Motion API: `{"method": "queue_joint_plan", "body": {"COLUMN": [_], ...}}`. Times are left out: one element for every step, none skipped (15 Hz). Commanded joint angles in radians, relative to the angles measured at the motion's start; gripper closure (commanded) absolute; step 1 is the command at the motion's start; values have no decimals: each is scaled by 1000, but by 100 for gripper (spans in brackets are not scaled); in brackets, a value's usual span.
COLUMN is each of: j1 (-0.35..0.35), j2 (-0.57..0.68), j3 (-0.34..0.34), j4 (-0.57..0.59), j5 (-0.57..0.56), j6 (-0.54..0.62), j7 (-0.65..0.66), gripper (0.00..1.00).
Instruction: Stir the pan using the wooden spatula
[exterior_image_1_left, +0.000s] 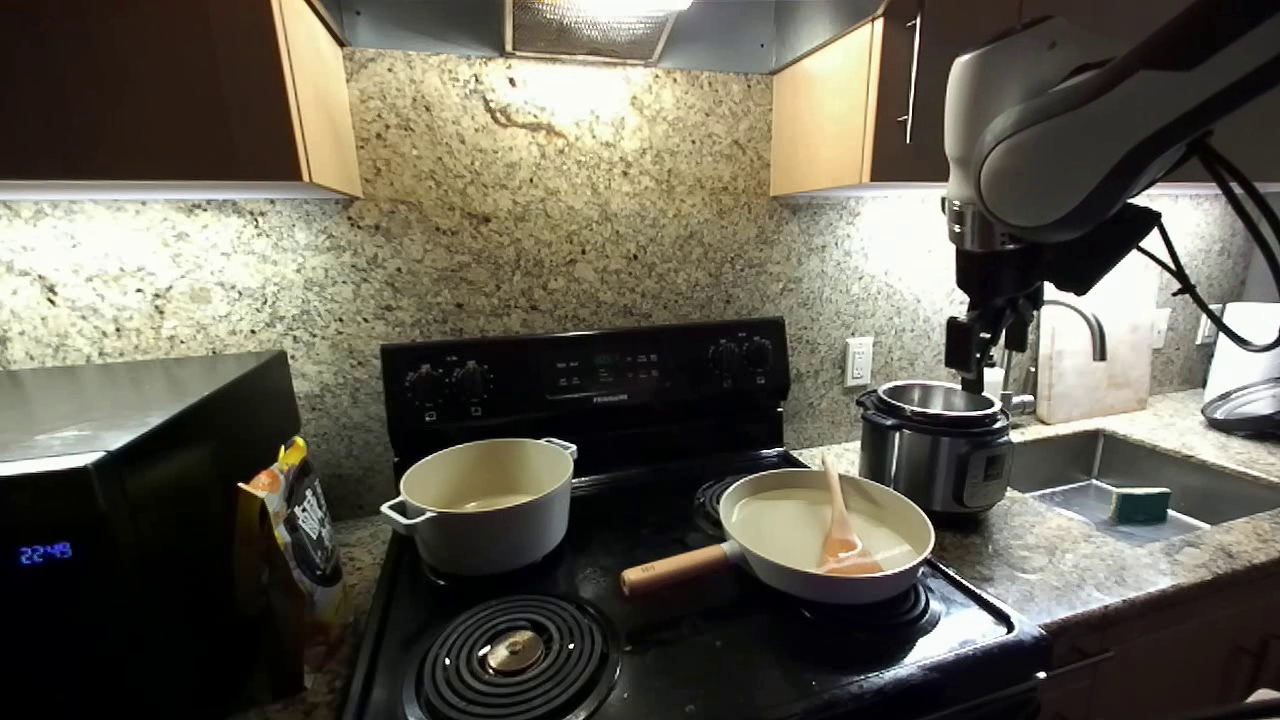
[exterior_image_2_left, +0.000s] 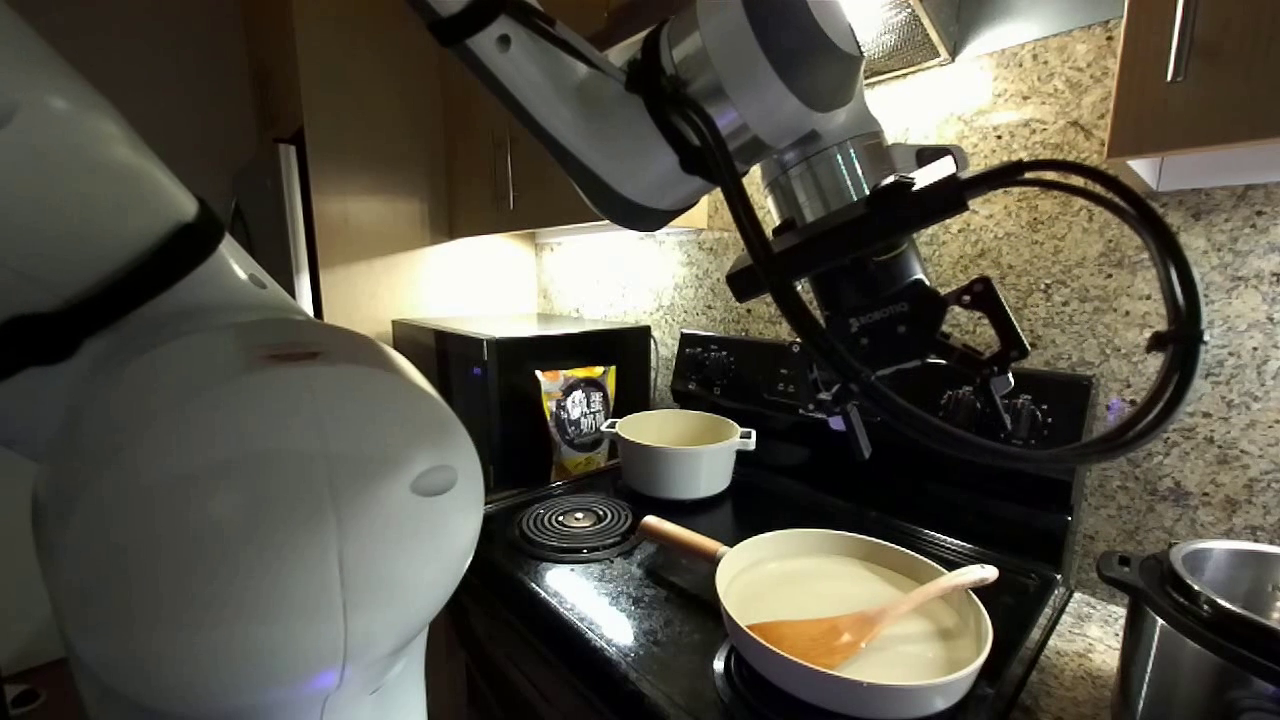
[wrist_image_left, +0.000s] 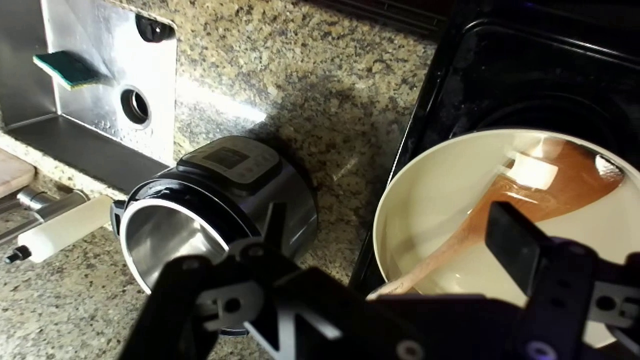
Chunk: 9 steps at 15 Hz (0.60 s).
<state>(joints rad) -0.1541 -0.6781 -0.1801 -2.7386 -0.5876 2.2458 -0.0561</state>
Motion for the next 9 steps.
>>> {"method": "queue_joint_plan", "body": {"j1": [-13,-14,-13,-12,-13,-26,-26,-26,-26], "j2": [-26,-24,-22,-20,-19,-4,-4,-3,-3], "j3": [5,6,6,4,5,25,25,25,25], "j4": [-24,-21,-19,-17,-16,-4,-4,-4,-4], "j5": [35,37,40,47,50,40,45,47,47], "j6": [17,14,12,10,8,6,6,6,6], "j7": [-47,-47,-49,-52,-52,-15,-15,-16,-16], "gripper": [0,0,0,0,0,0,0,0,0]}}
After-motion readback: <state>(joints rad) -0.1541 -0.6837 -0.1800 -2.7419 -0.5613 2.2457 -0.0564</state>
